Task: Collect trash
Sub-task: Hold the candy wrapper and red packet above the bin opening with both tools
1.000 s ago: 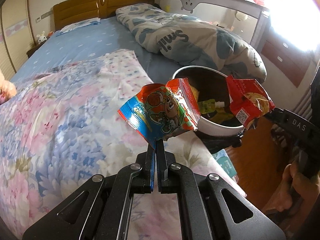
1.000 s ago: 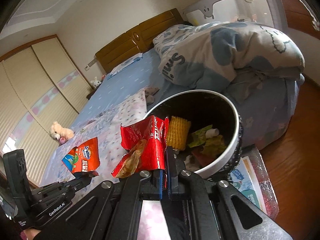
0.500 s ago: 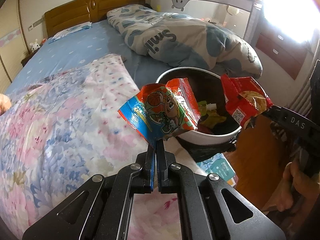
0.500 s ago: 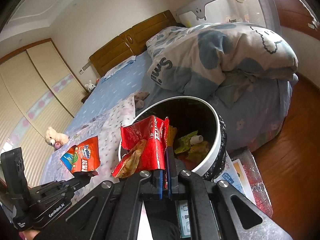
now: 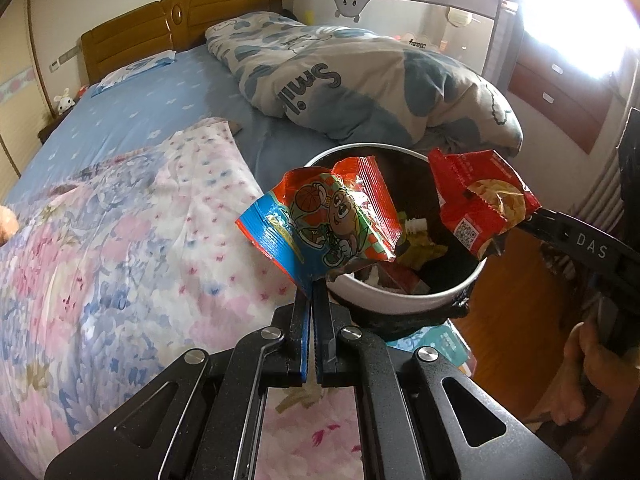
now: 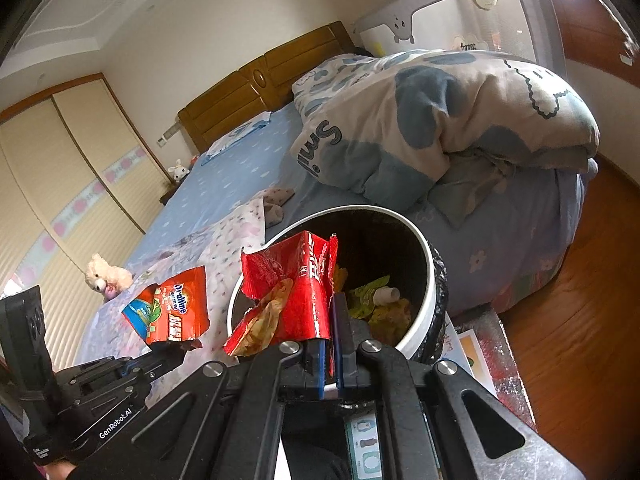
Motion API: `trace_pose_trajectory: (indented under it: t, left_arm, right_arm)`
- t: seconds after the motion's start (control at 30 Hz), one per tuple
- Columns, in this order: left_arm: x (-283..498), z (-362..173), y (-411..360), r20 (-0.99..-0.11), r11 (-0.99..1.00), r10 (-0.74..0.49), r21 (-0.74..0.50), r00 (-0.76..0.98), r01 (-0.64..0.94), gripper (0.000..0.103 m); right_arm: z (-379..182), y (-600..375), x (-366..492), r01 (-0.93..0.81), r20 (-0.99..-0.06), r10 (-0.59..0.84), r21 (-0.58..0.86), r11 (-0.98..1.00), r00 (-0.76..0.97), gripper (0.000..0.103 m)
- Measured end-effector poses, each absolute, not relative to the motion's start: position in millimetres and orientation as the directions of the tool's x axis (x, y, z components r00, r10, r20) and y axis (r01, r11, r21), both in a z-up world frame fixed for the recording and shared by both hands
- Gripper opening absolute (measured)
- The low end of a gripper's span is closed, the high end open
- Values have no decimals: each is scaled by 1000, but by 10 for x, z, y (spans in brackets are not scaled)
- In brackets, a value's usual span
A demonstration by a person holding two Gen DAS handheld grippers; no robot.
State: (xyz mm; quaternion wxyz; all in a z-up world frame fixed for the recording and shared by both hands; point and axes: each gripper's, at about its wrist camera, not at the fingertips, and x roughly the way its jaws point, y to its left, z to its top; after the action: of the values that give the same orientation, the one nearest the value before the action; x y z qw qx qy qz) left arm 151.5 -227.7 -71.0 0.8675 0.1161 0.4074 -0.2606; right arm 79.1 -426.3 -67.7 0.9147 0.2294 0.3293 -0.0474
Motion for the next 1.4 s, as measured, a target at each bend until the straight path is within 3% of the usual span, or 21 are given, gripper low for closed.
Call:
trace_pose_trajectory:
  t: [1.4]
  left_arm:
    - [1811,-725,-2680,-775,820,-334,42,536,571,1]
  right_arm:
    - [-684,-4424,1043,253,-656,45,353,900,754,3]
